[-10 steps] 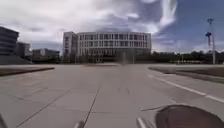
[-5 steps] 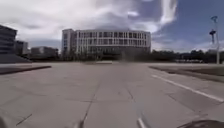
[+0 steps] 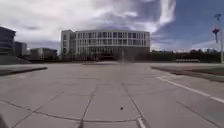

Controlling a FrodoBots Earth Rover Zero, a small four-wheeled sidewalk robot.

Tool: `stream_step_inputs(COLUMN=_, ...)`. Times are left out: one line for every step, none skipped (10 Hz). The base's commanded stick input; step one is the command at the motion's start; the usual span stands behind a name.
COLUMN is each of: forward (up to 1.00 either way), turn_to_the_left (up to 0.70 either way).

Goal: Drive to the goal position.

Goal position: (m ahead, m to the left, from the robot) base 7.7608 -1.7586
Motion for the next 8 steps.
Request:
stream_step_inputs(forward=1.0, turn_to_the_left=0.0)
stream_step_inputs(forward=1.0, turn_to_the_left=0.0)
stream_step_inputs(forward=1.0, turn_to_the_left=0.0)
stream_step_inputs(forward=1.0, turn_to_the_left=0.0)
stream_step_inputs(forward=1.0, turn_to_the_left=0.0)
stream_step_inputs(forward=1.0, turn_to_the_left=0.0)
stream_step_inputs(forward=1.0, turn_to_the_left=0.0)
stream_step_inputs(forward=1.0, turn_to_the_left=0.0)
